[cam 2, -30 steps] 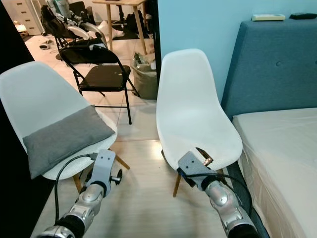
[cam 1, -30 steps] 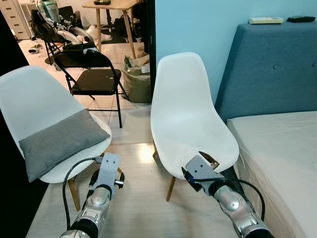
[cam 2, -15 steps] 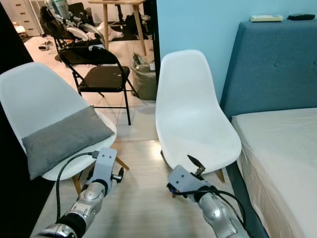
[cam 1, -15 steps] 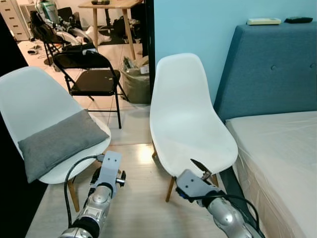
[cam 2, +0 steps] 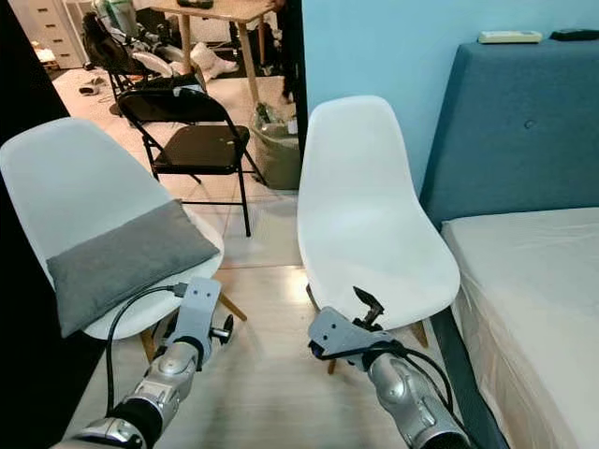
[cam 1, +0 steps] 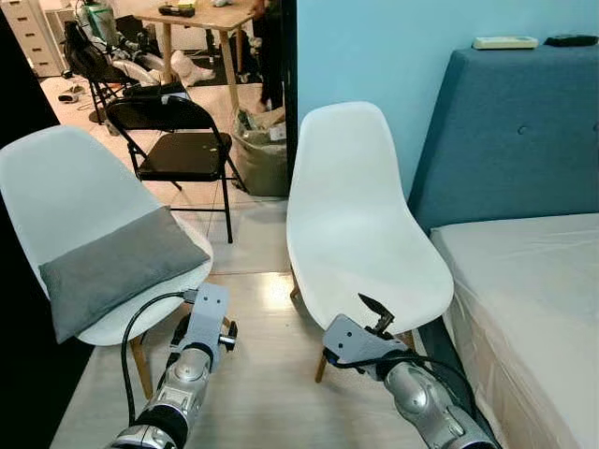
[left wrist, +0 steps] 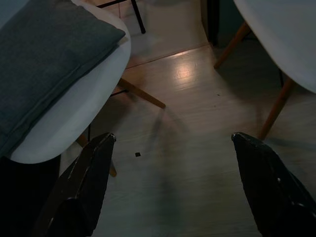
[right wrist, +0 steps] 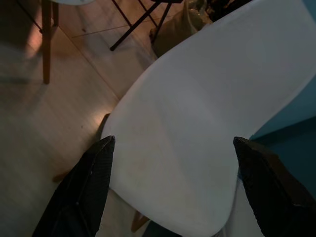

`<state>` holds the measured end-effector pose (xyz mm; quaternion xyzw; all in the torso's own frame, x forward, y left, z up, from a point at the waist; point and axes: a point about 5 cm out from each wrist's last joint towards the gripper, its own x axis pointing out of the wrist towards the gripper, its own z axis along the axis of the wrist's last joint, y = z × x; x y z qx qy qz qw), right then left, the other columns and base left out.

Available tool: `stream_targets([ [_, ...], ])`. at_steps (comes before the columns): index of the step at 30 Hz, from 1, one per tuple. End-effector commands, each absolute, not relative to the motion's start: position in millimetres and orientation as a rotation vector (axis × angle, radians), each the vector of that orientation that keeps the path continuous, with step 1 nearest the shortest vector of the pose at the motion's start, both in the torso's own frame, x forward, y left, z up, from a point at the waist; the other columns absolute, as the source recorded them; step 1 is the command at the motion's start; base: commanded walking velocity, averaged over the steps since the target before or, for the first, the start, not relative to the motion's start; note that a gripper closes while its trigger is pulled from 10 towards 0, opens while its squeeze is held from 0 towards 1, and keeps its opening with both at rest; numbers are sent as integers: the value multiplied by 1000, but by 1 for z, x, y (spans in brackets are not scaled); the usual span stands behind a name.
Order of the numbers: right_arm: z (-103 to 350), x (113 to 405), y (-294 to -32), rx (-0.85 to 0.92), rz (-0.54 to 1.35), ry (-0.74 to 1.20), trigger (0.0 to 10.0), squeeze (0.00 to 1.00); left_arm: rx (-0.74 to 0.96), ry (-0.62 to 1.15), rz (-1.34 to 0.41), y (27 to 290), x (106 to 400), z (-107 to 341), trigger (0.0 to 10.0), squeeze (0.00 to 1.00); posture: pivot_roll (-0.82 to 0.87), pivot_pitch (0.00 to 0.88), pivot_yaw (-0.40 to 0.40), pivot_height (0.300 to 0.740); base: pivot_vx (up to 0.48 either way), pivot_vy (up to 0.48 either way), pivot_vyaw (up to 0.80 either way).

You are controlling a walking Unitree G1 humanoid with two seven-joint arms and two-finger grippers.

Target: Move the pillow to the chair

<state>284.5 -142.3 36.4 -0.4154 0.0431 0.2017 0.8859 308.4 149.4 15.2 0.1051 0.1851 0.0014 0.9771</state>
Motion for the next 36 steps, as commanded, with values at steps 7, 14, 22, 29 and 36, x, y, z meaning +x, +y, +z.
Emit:
stream_targets([
  [7,31,286,-137,-966,496,122,10000,0,207,403,48,159,301,8,10000,0,-76,57,17,740,0,0,0],
  [14,31,288,-138,-973,519,124,10000,0,196,410,75,163,293,2,10000,0,-62,64,-13,740,0,0,0],
  [22,29,292,-133,-952,540,141,10000,0,191,399,112,169,290,1,10000,0,-61,74,-48,740,0,0,0],
  [29,27,291,-131,-963,555,139,10000,0,179,402,138,172,285,-2,10000,0,-56,74,-62,740,0,0,0],
  [36,26,290,-132,-965,558,133,10000,0,176,403,135,169,285,-2,10000,0,-38,74,-66,740,0,0,0],
])
